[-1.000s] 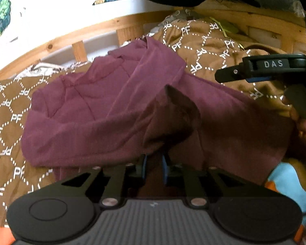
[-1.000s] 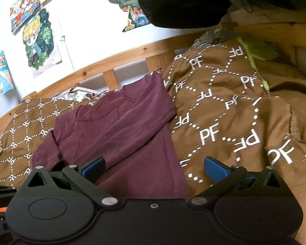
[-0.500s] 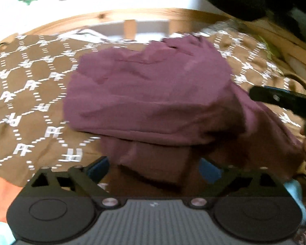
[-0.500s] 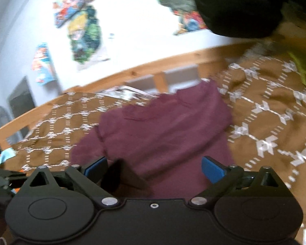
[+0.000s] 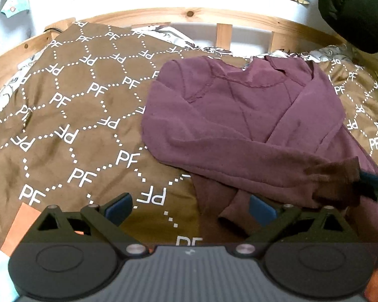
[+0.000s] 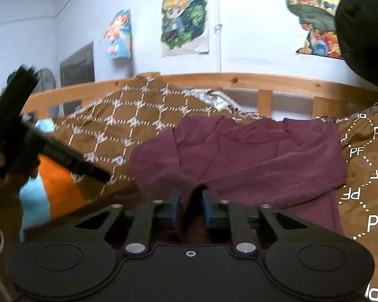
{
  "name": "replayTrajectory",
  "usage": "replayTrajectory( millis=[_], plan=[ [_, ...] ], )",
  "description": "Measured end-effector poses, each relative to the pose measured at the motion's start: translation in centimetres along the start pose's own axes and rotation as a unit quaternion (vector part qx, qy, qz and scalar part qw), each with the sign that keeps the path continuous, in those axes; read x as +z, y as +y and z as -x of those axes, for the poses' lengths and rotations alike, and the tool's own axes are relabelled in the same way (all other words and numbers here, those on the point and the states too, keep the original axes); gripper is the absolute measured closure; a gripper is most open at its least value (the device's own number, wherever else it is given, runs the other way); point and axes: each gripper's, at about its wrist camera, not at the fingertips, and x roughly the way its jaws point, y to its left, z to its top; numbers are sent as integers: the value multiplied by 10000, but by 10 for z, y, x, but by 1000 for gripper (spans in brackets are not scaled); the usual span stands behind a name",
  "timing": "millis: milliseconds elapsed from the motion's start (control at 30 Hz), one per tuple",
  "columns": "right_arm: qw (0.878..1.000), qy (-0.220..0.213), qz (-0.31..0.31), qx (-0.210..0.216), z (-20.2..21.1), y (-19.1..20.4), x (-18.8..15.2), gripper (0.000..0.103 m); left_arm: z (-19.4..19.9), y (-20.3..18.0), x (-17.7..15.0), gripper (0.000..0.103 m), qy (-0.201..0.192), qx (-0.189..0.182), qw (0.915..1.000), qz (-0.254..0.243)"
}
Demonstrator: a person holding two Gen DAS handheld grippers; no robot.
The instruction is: Fold small clothes
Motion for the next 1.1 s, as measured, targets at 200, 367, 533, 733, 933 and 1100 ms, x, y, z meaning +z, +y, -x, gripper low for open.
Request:
replayTrajectory(
  millis=[200,367,533,733,933,1100],
  plan=[
    [9949,475,888,59,10,19,-16,95,-3,-3,5,2,-36,-83,9999,55],
    [9955,471,768,282,15,18,-17,98,-9,-9,10,2,-40,-183,9997,127],
    [9882,791,1147,639,13,33,-25,103,-19,-16,19,2,-57,-240,9992,313],
    [9819,1044,1334,843,13,42,-30,103,-40,-34,25,2,84,-228,9992,321],
    [9875,997,873,850,17,24,-24,83,-60,-52,24,2,286,-320,9985,345],
    [9910,799,754,768,30,9,-15,66,-71,-54,17,4,603,-222,9976,268]
  ],
)
